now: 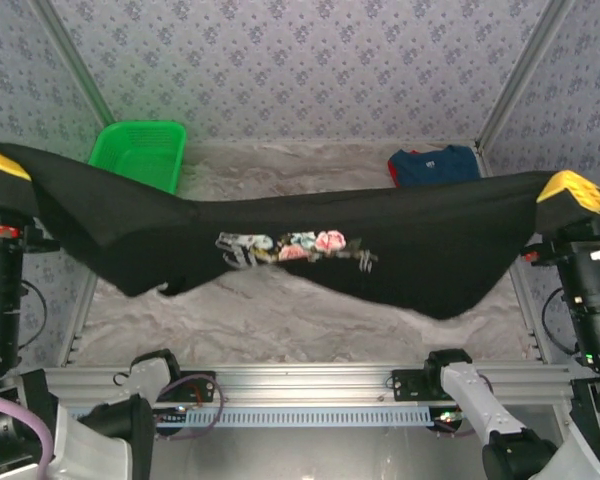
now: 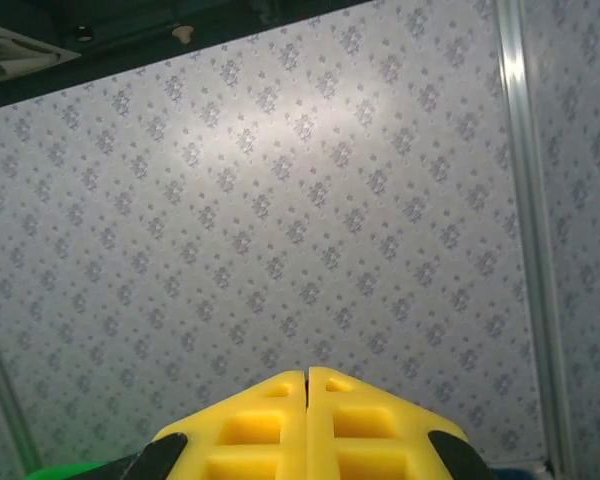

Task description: Fold the inside-out t-shirt

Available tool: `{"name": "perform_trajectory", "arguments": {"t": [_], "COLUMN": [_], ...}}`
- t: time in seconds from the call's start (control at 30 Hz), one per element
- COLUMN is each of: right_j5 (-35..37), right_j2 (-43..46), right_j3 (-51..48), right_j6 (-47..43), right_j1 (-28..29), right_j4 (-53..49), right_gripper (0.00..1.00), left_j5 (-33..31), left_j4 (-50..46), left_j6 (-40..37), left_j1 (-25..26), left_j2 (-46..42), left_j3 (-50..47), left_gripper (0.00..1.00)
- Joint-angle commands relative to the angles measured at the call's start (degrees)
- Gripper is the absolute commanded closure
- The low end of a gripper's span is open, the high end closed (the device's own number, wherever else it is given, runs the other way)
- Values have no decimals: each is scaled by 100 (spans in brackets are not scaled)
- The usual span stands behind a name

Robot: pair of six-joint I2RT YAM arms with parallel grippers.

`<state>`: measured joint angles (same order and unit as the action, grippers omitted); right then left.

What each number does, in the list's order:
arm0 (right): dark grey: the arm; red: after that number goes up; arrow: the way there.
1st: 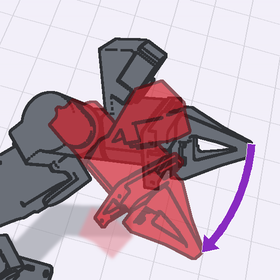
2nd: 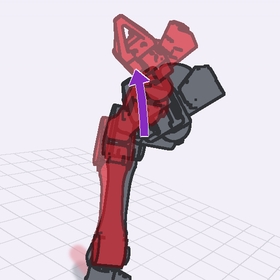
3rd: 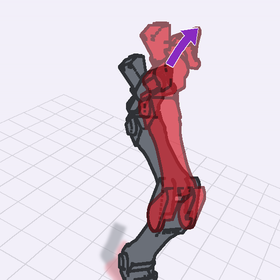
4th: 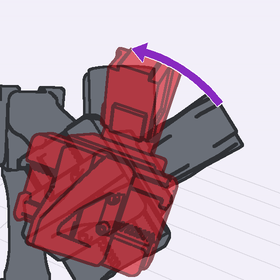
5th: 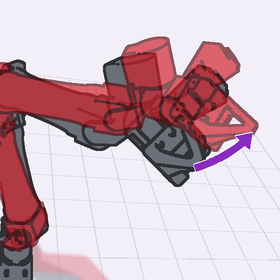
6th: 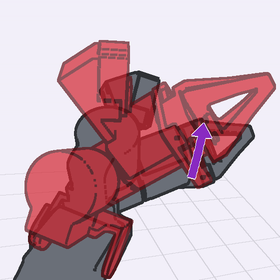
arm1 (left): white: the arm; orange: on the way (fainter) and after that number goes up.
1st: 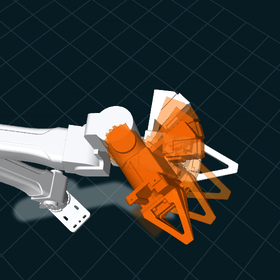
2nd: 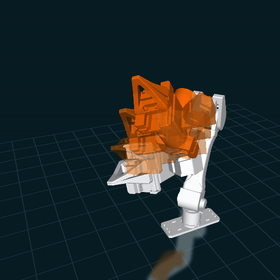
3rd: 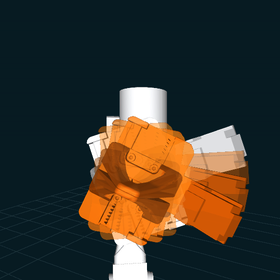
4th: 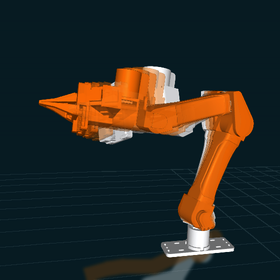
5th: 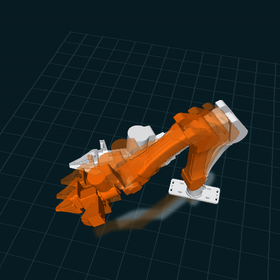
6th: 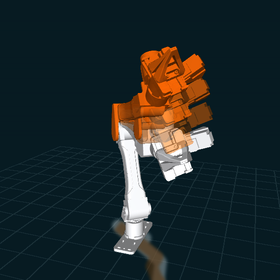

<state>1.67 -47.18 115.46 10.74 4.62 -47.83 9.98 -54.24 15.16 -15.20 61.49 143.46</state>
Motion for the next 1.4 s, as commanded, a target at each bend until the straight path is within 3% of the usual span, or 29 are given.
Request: {"name": "perform_trajectory", "arguments": {"t": [0.0, 0.27, 0.4, 0.5, 0.7, 0.77, 0.97, 1.03, 1.1, 1.17, 1.2, 1.3, 1.37], "right_j5": [549, 438, 341, 184, -98, -163, -285, -492, -695, -803, -820, -824, -949], "right_j2": [-764, -2055, -3035, -4004, -5846, -5941, -4619, -4175, -3602, -2972, -2706, -1809, -1378], "right_j3": [56, -289, -162, 954, 4322, 4677, 2662, 1976, 920, -302, -913, -2905, -4184], "right_j6": [-538, -438, -24, 133, 630, 717, 476, 291, 141, 106, 79, 493, 911], "right_j1": [30, 21, 21, 21, -1, -5, -12, -28, -57, -90, -99, -150, -184], "right_j4": [92, 1740, 2897, 3030, 2356, 2346, 2892, 2597, 2356, 2265, 2186, 1859, 1731], "right_gripper": [100, 100, 100, 100, 100, 100, 100, 100, 100, 100, 100, 100, 100], "left_j5": [-569, -378, -64, 214, 798, 937, 1779, 2320, 2469, 2411, 2421, 2532, 2582], "left_j4": [-250, 850, 1296, 1764, 3366, 3621, 3120, 2509, 1331, 739, 962, 2294, 2119], "left_j6": [-442, -350, -102, 328, 1734, 2059, 2101, 1868, 994, 213, 133, 601, 724], "left_j1": [31, 27, 23, -35, -605, -890, -1107, -910, -395, 238, 466, 652, 682], "left_j2": [1123, 2557, 3714, 4620, 4380, 4236, 3745, 3477, 3069, 2281, 1685, -113, -755], "left_j3": [450, 609, 1584, 2797, 2383, 2416, 2142, 1741, 1172, -330, -1625, -5139, -6393], "left_gripper": [100, 100, 100, 100, 100, 100, 100, 100, 100, 100, 100, 100, 100]}}
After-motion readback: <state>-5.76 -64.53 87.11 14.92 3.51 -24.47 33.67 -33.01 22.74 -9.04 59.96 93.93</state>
